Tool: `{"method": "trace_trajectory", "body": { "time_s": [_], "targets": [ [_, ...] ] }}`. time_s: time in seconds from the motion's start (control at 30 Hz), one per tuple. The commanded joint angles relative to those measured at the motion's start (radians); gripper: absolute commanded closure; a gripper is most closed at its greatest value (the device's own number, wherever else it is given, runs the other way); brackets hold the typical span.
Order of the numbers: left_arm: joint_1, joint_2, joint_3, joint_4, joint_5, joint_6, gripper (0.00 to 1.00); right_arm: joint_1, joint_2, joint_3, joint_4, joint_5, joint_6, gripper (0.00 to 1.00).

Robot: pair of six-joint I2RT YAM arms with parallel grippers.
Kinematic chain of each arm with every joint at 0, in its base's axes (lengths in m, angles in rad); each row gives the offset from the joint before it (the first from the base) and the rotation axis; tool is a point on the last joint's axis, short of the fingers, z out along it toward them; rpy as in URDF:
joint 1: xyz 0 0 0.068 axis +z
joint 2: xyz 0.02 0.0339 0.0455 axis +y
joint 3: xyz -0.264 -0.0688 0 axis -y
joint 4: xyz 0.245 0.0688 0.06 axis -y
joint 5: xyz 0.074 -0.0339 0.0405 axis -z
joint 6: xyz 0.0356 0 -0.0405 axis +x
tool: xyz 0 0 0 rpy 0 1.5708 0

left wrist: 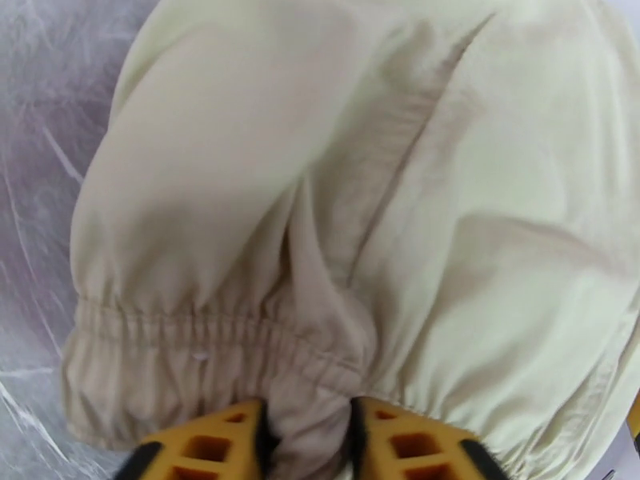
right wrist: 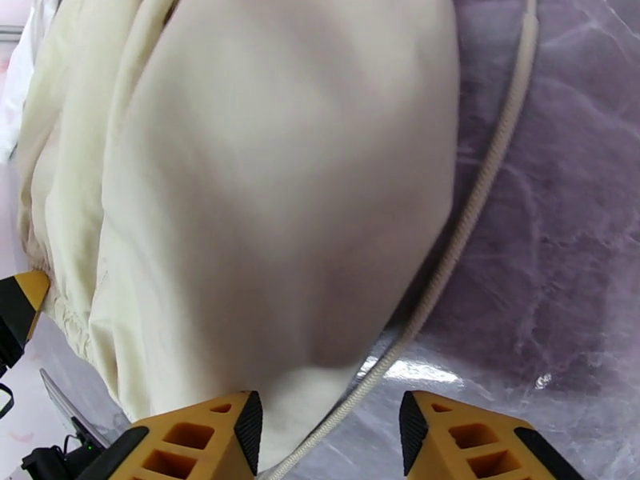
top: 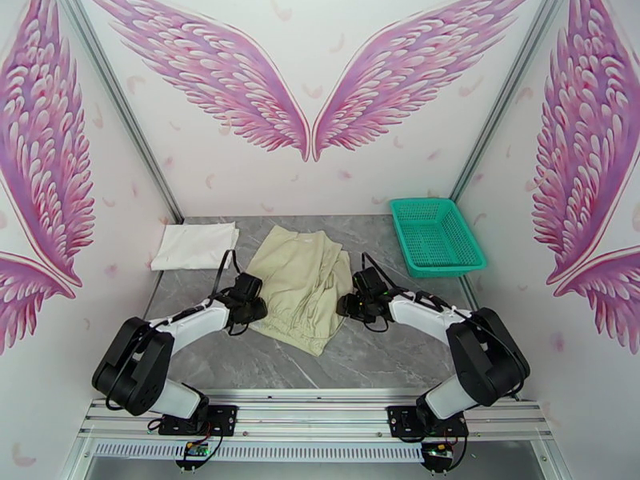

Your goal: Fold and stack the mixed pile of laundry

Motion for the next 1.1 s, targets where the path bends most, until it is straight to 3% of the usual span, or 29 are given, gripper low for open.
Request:
{"method": "trace_trajectory", "body": {
  "time_s": [0.0, 0.1, 0.2, 0.33, 0.43, 0.57, 0.7, 0.93, 1.07],
  "targets": [
    [0.011, -0.083, 0.003, 0.091, -0.036, -0.021, 0.8, -0.005, 0.004, 0.045, 0.025, -0.039, -0.011, 0.56],
    [0.033, -0.114, 0.015, 0.078, -0.026, -0.02, 0.92, 0.019, -0.038, 0.06, -0.027, -0.017, -0.053, 0.56],
    [0.045, -0.147, 0.031, 0.025, -0.014, -0.013, 0.94, 0.086, -0.103, 0.064, -0.102, 0.068, -0.098, 0.49],
    [0.046, -0.156, 0.094, -0.132, -0.027, 0.13, 0.79, 0.197, -0.169, 0.031, -0.152, 0.132, -0.089, 0.4],
    [0.023, -0.14, 0.181, -0.27, 0.012, 0.372, 0.63, 0.277, -0.198, -0.024, -0.148, 0.148, -0.053, 0.39],
    [-0.108, -0.115, 0.266, -0.396, 0.022, 0.701, 0.54, 0.377, -0.209, -0.091, -0.093, 0.145, -0.007, 0.38],
    [-0.19, -0.029, 0.286, -0.443, 0.009, 0.897, 0.45, 0.468, -0.197, -0.128, -0.008, 0.161, 0.001, 0.34],
    [-0.223, 0.078, 0.292, -0.407, 0.034, 1.044, 0.44, 0.518, -0.081, -0.154, 0.192, 0.133, 0.008, 0.29],
    [-0.197, 0.132, 0.297, -0.391, 0.022, 1.056, 0.44, 0.518, 0.01, -0.137, 0.25, 0.164, 0.014, 0.34]
  ]
}}
